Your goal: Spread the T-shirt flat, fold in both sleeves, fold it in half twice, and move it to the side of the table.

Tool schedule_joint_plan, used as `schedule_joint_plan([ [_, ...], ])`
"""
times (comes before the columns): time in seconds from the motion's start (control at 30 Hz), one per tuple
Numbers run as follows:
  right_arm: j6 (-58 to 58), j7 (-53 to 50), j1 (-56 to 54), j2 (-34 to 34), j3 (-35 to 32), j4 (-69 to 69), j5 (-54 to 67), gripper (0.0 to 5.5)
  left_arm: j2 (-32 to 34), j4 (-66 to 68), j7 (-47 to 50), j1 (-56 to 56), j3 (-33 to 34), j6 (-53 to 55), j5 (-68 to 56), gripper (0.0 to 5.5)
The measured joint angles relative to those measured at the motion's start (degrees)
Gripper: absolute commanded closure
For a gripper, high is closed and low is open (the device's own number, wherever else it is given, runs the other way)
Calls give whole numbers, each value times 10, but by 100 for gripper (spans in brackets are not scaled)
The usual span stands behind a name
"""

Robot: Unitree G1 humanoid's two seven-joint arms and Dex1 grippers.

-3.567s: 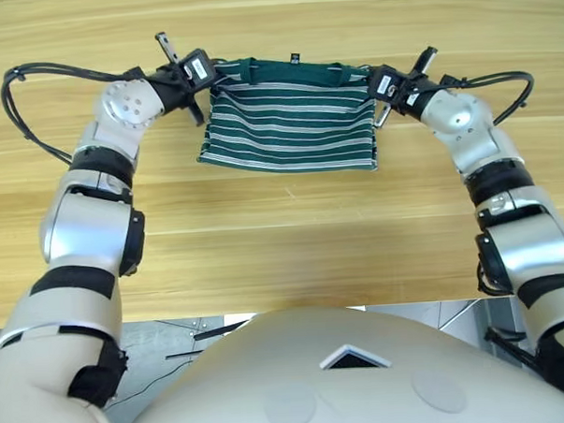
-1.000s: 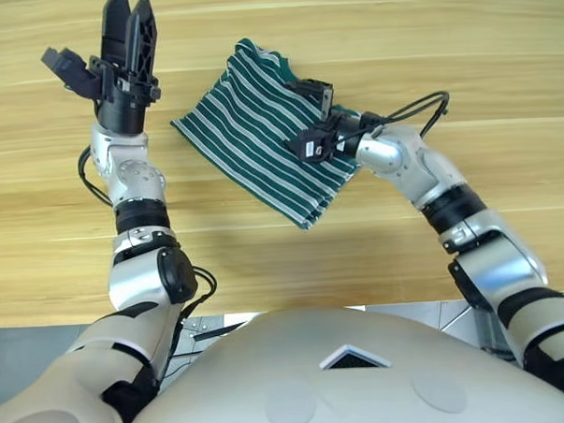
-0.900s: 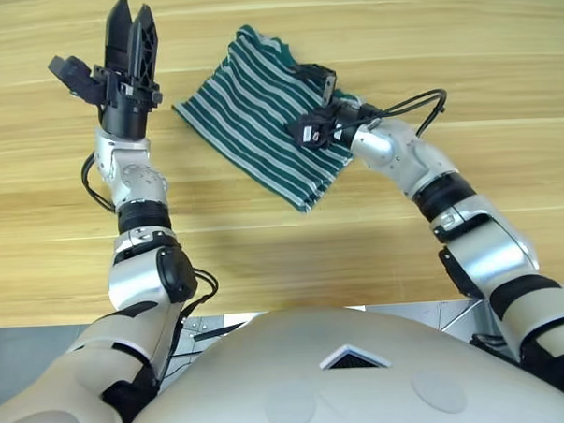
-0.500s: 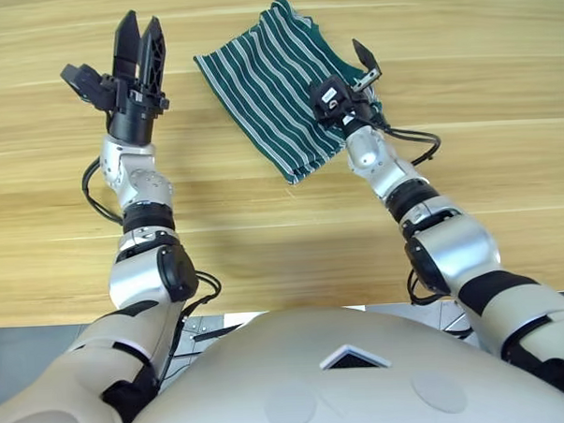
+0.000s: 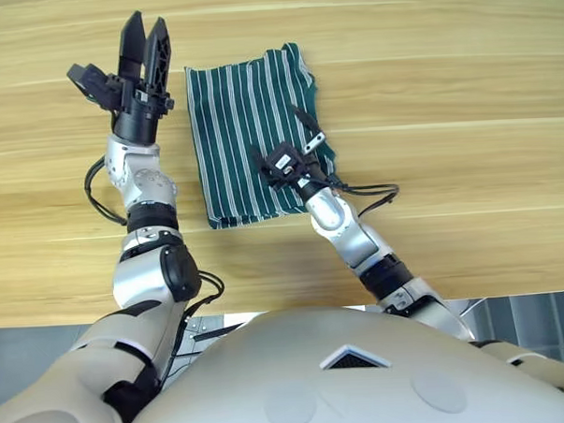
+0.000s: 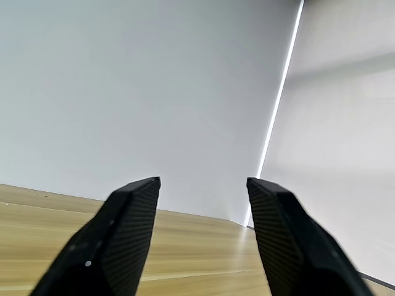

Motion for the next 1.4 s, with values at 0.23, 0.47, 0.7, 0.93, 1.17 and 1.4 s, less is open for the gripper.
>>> schedule_joint_plan([
  [0.23,-5,5,-145,-112,-20,46,-100,13,-2,-2,-1,0,1,0,3,289],
  [0.47,-88,8,-243,-133,46,180,-170,13,-2,-10,1,-2,6,1,2,289],
  [0.7,-123,-58,-296,-129,108,336,-229,13,-2,3,49,-23,29,6,-13,289],
  [0.93,-221,24,-219,-189,69,258,-116,13,-2,3,70,-30,35,0,-16,289],
  [1.17,-216,92,-136,-274,33,122,-91,13,-8,-13,71,-30,20,-13,-2,289],
  [1.4,-182,117,-98,-292,5,68,-87,13,-11,-26,56,-16,0,-21,14,289],
])
